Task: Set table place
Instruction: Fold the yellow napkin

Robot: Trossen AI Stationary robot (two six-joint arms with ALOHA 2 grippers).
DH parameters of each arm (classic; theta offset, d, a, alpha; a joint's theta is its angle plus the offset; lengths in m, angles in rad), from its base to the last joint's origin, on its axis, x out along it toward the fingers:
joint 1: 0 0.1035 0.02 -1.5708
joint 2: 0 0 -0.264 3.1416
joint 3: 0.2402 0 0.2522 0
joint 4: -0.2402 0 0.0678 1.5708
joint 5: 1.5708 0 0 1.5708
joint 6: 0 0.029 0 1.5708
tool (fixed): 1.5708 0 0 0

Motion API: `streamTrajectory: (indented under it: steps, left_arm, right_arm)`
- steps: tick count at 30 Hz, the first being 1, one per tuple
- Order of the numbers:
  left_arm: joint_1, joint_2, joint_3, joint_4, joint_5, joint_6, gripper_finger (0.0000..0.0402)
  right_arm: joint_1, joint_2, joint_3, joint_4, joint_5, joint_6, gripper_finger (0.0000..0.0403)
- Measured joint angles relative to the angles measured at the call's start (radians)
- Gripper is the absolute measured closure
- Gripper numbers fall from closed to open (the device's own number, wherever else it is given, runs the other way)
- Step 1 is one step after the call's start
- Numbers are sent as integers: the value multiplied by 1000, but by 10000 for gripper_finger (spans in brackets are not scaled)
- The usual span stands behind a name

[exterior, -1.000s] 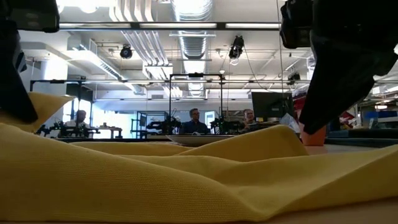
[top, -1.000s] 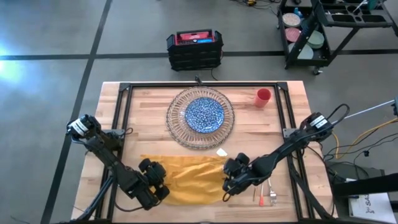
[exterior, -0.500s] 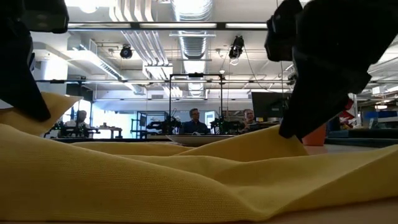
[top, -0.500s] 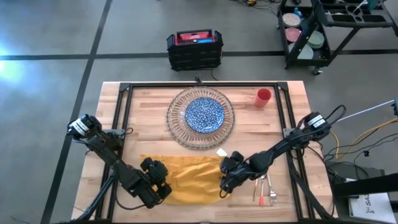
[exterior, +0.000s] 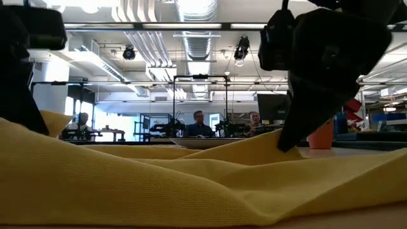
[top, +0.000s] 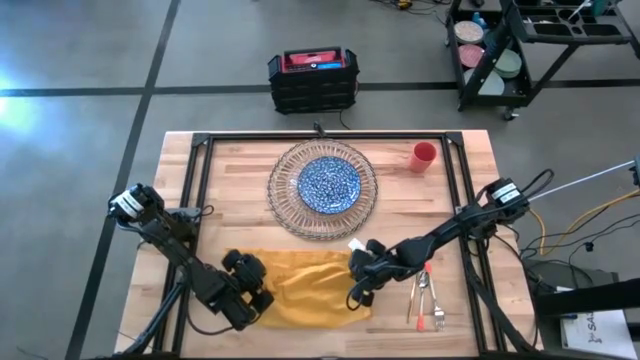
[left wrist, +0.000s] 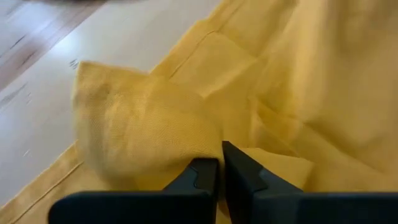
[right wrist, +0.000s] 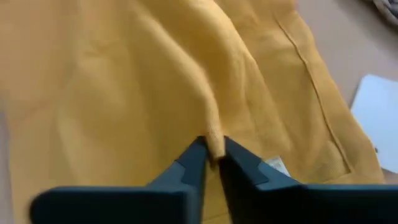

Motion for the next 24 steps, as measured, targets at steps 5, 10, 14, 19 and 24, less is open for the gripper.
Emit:
streamTrajectory:
  steps: [5,10,14,19,24]
  left_arm:
    - [0,0,-34,-1,34,-68,399]
    - [0,-7,-36,-2,32,-77,400]
    - [0,-34,-20,-24,12,-62,401]
    - [-1,-95,27,-65,-21,-16,401]
    - [-2,-153,80,-92,-33,38,400]
  right_arm:
    - [-3,-3,25,2,0,-24,401]
    - [3,-28,40,0,20,-28,402]
    - [22,-46,41,-65,53,11,402]
    - [44,-59,41,-148,108,71,403]
    - [75,-80,41,-151,158,92,403]
